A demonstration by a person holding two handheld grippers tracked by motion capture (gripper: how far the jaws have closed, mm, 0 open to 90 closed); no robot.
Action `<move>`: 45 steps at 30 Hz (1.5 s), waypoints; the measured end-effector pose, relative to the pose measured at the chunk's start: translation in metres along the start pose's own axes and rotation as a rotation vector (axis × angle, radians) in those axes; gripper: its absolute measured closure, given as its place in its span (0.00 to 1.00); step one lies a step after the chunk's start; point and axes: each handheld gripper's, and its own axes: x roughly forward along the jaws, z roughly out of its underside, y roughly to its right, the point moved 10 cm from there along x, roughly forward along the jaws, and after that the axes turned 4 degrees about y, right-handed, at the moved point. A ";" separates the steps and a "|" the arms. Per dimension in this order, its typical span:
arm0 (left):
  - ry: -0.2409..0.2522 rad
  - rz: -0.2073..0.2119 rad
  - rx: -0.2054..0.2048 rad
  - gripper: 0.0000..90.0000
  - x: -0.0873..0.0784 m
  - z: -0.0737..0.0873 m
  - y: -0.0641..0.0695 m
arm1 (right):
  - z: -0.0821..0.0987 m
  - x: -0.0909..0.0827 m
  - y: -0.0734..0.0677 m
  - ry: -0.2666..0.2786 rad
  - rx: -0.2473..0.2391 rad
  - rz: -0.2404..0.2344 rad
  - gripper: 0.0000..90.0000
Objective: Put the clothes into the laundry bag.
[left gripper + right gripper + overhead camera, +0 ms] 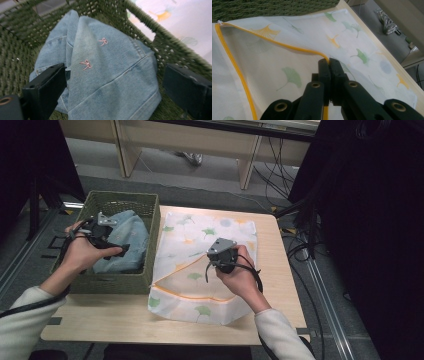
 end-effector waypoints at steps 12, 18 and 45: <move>-0.183 -0.011 -0.049 0.10 0.041 0.014 -0.020 | 0.001 0.001 0.000 -0.004 -0.003 -0.007 1.00; -0.256 -0.014 -0.063 0.11 0.058 0.027 -0.024 | 0.001 0.001 0.000 -0.005 -0.001 -0.012 1.00; -0.384 0.082 -0.148 0.85 0.084 0.043 -0.012 | 0.001 -0.002 0.000 -0.008 0.016 -0.013 1.00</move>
